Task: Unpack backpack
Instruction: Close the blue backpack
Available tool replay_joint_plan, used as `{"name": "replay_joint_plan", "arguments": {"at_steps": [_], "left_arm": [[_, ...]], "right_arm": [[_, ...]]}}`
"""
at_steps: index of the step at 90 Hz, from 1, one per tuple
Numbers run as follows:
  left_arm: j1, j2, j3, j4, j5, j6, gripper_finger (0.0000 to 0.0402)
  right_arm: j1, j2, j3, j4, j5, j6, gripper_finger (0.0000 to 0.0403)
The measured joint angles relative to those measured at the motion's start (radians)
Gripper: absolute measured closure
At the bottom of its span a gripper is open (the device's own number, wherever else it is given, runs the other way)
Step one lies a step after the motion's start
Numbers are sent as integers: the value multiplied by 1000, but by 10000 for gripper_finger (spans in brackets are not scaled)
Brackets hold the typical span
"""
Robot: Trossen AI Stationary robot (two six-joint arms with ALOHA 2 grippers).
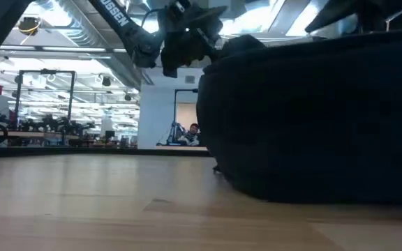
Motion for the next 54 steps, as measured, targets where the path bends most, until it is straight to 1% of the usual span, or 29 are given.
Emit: {"name": "replay_joint_plan", "arguments": {"at_steps": [9,19,28,34,45,54], "left_arm": [[0,-1,0,-59,59,-1,130],[1,-1,0,-188,62,86,130],[8,-1,0,-288,38,185,130],[15,-1,0,-344,9,248,130],[23,-1,0,-417,-42,345,130],[28,-1,0,-472,-74,395,130]], "right_arm": [[0,-21,0,31,37,-60,79],[0,-25,0,61,31,-92,79],[0,-8,0,100,-19,-100,79],[0,8,0,123,-73,-130,79],[0,35,1,177,-169,-254,79],[0,60,1,213,-206,-370,79]]}}
